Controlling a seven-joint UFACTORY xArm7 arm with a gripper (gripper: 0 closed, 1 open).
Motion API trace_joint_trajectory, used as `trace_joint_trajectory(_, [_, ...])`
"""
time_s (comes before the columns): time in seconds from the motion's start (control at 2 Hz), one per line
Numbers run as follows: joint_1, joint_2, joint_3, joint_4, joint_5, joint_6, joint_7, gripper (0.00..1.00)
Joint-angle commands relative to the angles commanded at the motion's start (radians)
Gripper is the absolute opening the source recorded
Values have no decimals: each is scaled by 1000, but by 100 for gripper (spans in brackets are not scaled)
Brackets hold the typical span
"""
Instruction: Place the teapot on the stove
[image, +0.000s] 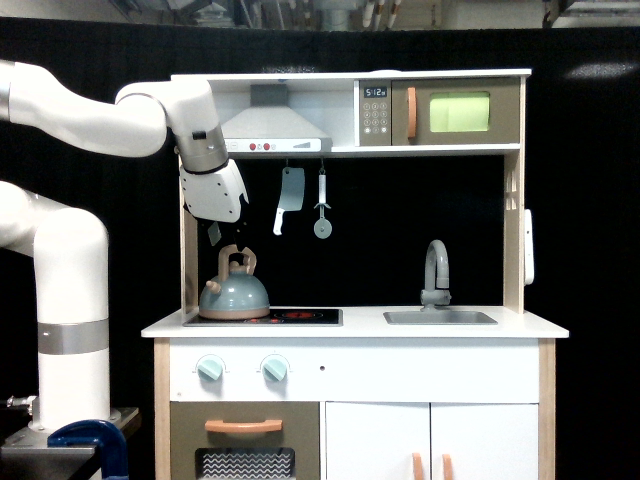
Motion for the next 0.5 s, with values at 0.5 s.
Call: trace_joint_trajectory(0.5, [-25,41,-196,196,-176,188,-14,100])
